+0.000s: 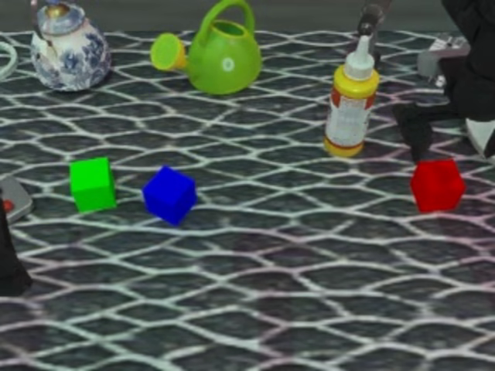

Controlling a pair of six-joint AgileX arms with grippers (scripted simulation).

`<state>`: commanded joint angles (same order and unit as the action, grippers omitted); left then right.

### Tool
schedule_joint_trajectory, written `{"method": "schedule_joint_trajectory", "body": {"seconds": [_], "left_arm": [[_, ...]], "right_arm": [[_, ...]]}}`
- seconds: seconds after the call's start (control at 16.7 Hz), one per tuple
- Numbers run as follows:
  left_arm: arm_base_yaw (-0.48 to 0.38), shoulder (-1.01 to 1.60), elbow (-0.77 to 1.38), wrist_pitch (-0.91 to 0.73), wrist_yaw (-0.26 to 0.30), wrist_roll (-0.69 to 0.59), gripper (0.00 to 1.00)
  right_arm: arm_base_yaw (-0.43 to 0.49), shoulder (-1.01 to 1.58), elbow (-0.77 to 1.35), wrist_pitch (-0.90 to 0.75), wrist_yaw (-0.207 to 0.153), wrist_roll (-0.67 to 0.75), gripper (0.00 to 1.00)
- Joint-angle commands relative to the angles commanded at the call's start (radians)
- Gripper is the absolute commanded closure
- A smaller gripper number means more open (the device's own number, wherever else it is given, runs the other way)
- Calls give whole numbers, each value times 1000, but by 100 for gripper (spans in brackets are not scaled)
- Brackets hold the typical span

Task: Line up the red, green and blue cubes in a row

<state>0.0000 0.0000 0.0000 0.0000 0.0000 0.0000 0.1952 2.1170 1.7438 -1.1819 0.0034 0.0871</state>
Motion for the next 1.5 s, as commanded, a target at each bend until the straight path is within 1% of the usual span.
{"method": "schedule_joint_trajectory", "body": {"seconds": [0.12,0.48,0.6,0.9,1.02,1.26,1.5], "left_arm": [[0,0,0,0,0,0,0],[0,0,0,0,0,0,0],[0,0,0,0,0,0,0],[0,0,0,0,0,0,0],[0,0,0,0,0,0,0],[0,0,0,0,0,0,0],[0,0,0,0,0,0,0]], "right_arm": [[3,29,27,-14,-1,1,0],[-1,32,11,5,-1,0,0],[1,51,-28,61,-1,-1,0],[4,118,-153,261,0,4,0],[4,132,-176,292,0,4,0],[4,132,-176,293,0,4,0],[4,132,-176,293,0,4,30]]}}
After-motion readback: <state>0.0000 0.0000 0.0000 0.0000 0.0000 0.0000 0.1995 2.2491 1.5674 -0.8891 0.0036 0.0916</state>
